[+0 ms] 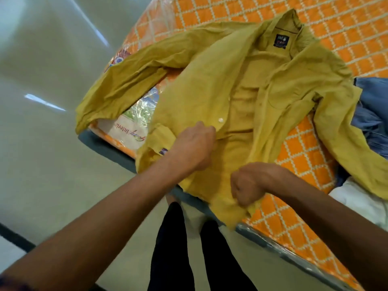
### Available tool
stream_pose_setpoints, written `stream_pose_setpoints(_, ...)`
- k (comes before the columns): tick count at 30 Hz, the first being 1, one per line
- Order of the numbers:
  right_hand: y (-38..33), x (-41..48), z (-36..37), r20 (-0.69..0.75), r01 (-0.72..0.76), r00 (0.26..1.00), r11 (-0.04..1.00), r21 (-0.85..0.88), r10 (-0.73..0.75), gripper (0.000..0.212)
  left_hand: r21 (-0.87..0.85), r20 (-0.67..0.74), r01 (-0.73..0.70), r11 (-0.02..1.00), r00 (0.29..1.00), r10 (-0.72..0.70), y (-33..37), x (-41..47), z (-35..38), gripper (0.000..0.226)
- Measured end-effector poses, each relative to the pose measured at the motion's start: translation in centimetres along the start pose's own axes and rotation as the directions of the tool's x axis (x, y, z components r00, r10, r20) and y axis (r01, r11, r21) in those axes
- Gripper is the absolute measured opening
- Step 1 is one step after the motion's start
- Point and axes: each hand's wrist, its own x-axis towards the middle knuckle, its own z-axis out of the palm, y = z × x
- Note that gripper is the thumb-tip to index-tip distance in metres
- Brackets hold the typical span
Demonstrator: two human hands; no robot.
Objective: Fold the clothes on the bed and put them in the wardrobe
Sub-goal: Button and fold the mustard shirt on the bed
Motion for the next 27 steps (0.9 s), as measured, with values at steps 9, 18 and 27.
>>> stream_pose_setpoints(9, 4.8, 0.5, 4.1, -0.011, -0.061, 0.997, 0.852, 0.521, 0.077, 0.010, -0.952, 0.126, 0.176, 0.250, 0.971, -0.203, 3.4, 2.3, 5.1, 0.040)
stream_pose_setpoints(18, 1.8, 7.2, -5.5, -0.743, 0.291, 0.438, 0.702, 0.650, 0.507, 0.022, -0.489, -0.224, 0.335, 0.806, 0.844, -0.487, -15.6, 2.1, 10.7, 0.036)
stream_pose_setpoints(27, 6.1, 14.2, -23.4, -0.782, -0.047, 0.168, 0.798, 0.601, 0.600, 0.058, -0.753, -0.302, 0.144, 0.642, 0.791, -0.532, -16.9, 0.5, 12.4, 0.020)
